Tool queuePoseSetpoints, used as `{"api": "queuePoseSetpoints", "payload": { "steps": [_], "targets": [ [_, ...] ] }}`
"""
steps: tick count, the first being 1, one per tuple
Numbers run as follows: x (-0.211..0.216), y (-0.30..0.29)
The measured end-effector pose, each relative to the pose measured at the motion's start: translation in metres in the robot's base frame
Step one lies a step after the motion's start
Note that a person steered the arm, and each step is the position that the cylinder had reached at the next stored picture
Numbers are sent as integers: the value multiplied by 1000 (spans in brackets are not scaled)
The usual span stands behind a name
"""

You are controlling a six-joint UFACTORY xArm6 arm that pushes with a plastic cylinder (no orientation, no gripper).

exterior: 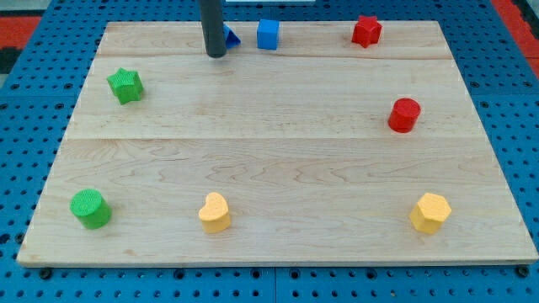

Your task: Push the yellow hexagon into the yellow heart

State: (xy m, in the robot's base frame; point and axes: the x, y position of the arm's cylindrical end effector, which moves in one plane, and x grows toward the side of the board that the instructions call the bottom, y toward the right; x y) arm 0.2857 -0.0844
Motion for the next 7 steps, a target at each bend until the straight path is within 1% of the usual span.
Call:
{"api": "queuePoseSetpoints", "payload": {
  "steps": [1, 2, 3, 6, 7],
  "targets": [
    [62, 7],
    [138, 20],
    [154, 19],
    [154, 19],
    [157, 37]
  ]
}}
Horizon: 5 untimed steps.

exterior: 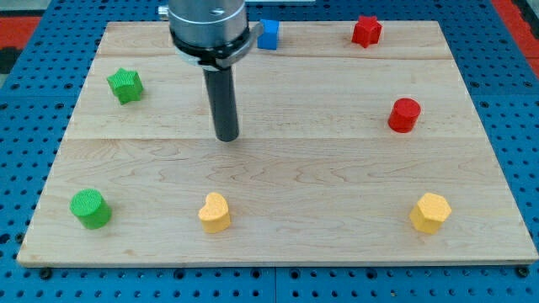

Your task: Push the yellow hexagon into the yellow heart

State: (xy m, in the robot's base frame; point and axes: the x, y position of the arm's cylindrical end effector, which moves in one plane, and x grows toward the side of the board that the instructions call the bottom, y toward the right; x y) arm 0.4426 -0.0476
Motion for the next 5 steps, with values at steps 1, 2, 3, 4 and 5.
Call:
{"api": "queuePoseSetpoints", "payload": {
  "steps": [1, 2, 3, 4, 5],
  "targets": [
    [4, 47],
    [24, 91],
    [50, 142],
    [64, 206],
    [66, 265]
  ]
}}
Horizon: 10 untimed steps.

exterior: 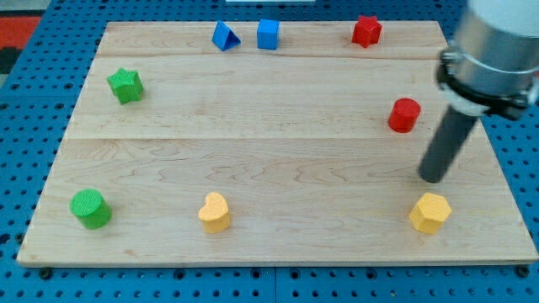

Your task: Push the yellow hexagon into the yellow heart

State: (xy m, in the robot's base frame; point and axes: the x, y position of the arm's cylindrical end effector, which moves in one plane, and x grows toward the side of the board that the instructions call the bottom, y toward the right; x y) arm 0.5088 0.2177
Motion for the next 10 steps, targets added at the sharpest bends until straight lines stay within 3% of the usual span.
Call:
{"api": "queuePoseSetpoints", "payload": {
  "steps": [2, 6, 7, 9, 10],
  "targets": [
    [43, 53],
    [68, -129],
    [46, -119],
    [25, -212],
    [24, -230]
  ]
}}
